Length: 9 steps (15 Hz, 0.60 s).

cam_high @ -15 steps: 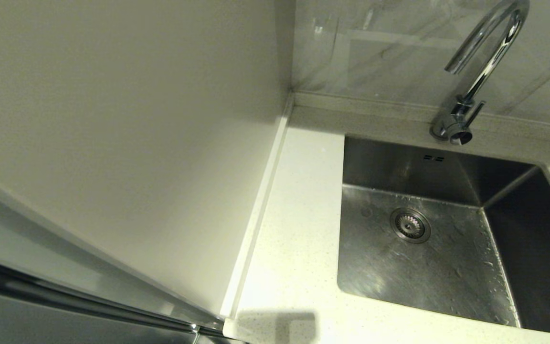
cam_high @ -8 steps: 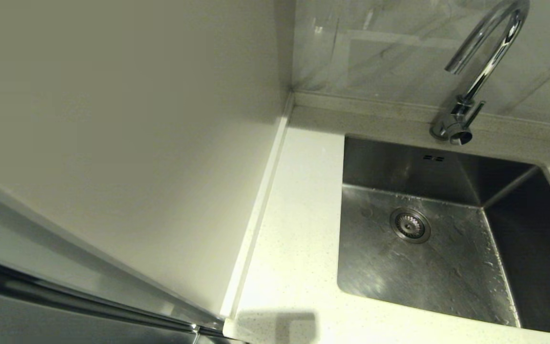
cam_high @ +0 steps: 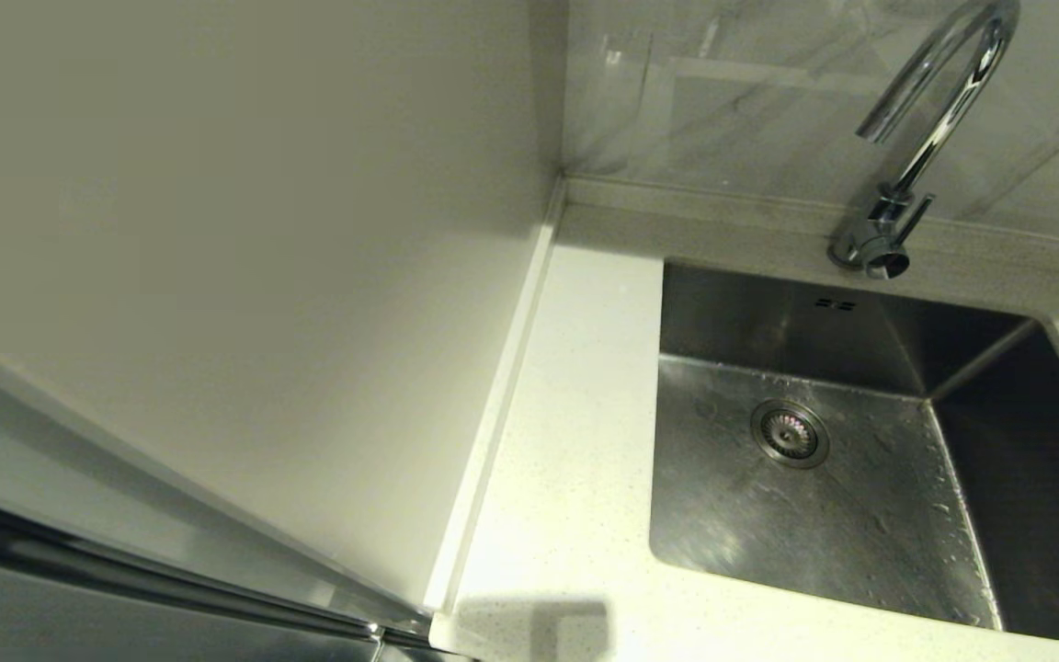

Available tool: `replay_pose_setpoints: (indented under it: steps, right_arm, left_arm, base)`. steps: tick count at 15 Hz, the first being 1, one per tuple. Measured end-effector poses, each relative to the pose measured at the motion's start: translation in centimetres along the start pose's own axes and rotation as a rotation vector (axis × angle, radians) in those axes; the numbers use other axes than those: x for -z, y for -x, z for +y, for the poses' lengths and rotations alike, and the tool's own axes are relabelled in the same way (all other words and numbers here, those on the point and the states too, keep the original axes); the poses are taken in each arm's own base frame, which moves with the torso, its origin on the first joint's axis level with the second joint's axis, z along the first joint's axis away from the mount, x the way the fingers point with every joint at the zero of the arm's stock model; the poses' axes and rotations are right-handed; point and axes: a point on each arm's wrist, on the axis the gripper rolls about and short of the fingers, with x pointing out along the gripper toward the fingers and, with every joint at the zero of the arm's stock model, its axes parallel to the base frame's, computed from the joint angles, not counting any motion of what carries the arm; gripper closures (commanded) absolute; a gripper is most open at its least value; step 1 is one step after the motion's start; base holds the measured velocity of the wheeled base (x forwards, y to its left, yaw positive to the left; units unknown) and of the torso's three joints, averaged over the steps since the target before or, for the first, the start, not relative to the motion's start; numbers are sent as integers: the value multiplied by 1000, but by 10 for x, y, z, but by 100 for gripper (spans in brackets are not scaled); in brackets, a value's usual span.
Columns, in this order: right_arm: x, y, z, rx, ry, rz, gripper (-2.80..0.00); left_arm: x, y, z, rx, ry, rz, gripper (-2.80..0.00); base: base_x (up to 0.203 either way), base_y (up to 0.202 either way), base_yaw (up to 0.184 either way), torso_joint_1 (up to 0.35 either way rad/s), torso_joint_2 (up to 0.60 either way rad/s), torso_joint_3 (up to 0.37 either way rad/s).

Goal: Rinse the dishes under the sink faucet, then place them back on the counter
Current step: Put a bowl into the sink

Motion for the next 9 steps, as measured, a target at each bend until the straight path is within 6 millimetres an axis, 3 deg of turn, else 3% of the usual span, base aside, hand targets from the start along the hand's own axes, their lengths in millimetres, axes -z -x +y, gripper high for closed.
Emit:
replay_pose_setpoints:
  steps: [3, 4, 9]
  right_arm:
    - [-1, 0, 0, 5, 0, -2, 0]
    - [-11, 3, 0, 9, -2, -33, 0]
    - [-102, 7, 2, 45, -83, -122, 0]
  left_arm:
    - [0, 0, 0, 0, 0, 0, 0]
    - [0, 0, 0, 0, 0, 0, 0]
    - [0, 0, 0, 0, 0, 0, 0]
  base:
    - [0, 0, 0, 0, 0, 0]
    - [0, 0, 0, 0, 0, 0]
    - [0, 0, 0, 0, 0, 0]
